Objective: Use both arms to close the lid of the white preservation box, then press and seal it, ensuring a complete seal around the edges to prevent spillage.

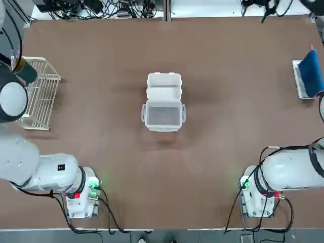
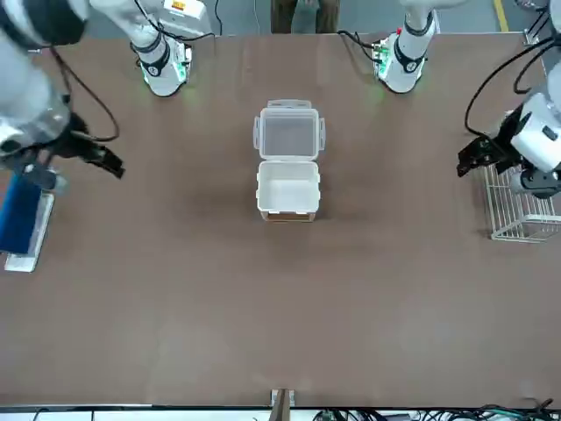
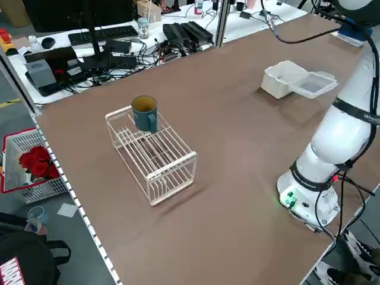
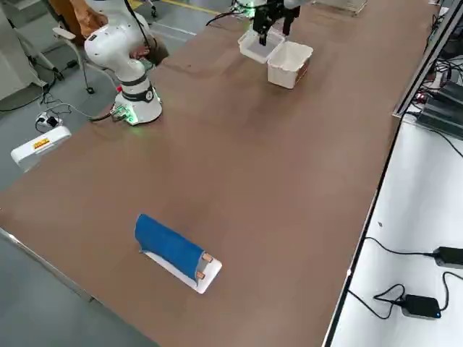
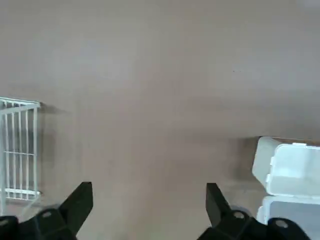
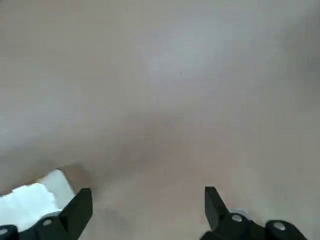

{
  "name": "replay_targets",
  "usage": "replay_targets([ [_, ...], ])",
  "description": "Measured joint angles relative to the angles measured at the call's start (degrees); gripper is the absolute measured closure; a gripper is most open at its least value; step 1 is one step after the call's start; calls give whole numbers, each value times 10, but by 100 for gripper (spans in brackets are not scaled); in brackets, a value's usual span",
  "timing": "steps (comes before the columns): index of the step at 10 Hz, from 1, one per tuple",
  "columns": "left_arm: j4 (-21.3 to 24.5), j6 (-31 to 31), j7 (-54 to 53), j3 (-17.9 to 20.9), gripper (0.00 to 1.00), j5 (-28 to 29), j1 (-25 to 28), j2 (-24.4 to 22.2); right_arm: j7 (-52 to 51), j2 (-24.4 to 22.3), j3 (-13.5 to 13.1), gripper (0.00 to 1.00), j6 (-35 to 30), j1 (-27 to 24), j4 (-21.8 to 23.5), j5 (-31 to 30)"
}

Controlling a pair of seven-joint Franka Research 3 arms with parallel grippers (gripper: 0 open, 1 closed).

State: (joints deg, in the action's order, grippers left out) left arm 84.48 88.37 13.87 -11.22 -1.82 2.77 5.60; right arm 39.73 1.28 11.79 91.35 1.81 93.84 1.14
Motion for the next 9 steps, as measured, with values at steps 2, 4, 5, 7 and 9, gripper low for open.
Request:
replay_targets([
  [2, 2, 0, 96, -6, 2, -1, -31, 5, 149, 1, 56, 1, 1, 9, 30, 24],
  [4, 6, 7, 205, -9, 4, -1, -67, 13, 271, 2, 93, 1, 23, 21, 77, 58],
  [5, 15, 25, 258, -9, 8, -2, -89, 19, 336, 3, 103, 1, 54, 40, 110, 76],
  [7, 56, 63, 310, -14, 30, -2, -125, 24, 472, 7, 110, 1, 161, 111, 188, 99],
  [9, 80, 79, 325, -23, 34, -2, -133, 25, 607, 9, 119, 1, 269, 197, 245, 101],
])
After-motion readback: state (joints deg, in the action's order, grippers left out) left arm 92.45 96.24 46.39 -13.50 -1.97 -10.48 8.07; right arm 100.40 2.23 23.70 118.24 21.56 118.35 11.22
